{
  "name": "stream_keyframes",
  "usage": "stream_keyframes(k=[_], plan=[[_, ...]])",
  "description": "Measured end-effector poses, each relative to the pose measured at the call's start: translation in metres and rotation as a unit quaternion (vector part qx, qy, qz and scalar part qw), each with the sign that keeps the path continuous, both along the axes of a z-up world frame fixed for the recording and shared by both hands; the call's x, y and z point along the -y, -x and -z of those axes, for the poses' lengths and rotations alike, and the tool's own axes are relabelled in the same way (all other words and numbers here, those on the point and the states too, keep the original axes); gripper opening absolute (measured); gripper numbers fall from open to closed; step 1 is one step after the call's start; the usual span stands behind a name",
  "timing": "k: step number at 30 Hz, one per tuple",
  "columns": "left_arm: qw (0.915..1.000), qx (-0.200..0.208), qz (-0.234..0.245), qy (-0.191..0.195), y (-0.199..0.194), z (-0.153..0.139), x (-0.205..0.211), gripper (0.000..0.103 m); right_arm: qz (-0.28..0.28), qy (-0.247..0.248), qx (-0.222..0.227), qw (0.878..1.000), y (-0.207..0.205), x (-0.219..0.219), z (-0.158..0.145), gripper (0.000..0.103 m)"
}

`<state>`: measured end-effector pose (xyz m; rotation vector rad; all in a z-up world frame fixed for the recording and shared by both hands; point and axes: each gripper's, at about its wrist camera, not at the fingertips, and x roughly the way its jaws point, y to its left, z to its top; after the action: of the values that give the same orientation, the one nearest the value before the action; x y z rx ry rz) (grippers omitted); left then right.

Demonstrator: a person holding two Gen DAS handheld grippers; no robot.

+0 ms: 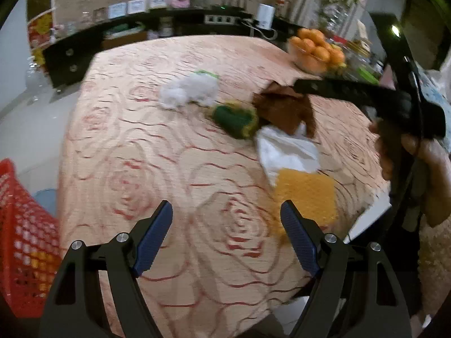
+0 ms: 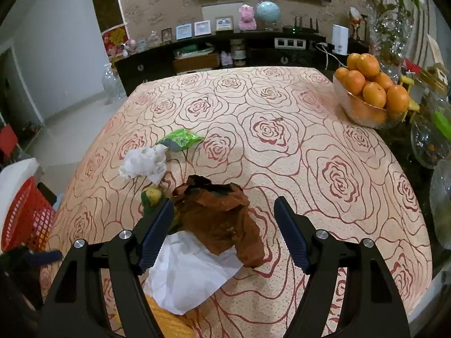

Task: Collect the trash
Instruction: 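Grasp the second yellow foam net with the left tool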

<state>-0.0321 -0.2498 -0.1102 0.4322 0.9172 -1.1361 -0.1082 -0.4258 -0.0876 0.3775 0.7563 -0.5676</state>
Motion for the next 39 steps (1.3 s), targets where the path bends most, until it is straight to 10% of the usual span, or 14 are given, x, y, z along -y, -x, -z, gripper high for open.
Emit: stream_keyframes(k=[15, 29, 39], plan=[[0.9949, -0.083, 0.057, 0.001, 0.023, 0.03, 0.041, 0.075, 0.005, -0.006, -0.001, 1.0, 0.002, 0.003, 0.003, 0.071], [0.9915, -0.106, 0.075, 0.004, 0.025, 0.037, 0.049, 0.023, 0.043, -0.019, 0.007, 0.999, 0.014, 0.018, 0.004, 0.071], [0.9924, -0.108, 0.05, 0.032, 0.005, 0.025, 0.03, 0.011, 0.011, 0.005, 0.0, 1.0, 0.005, 0.005, 0.003, 0.071]])
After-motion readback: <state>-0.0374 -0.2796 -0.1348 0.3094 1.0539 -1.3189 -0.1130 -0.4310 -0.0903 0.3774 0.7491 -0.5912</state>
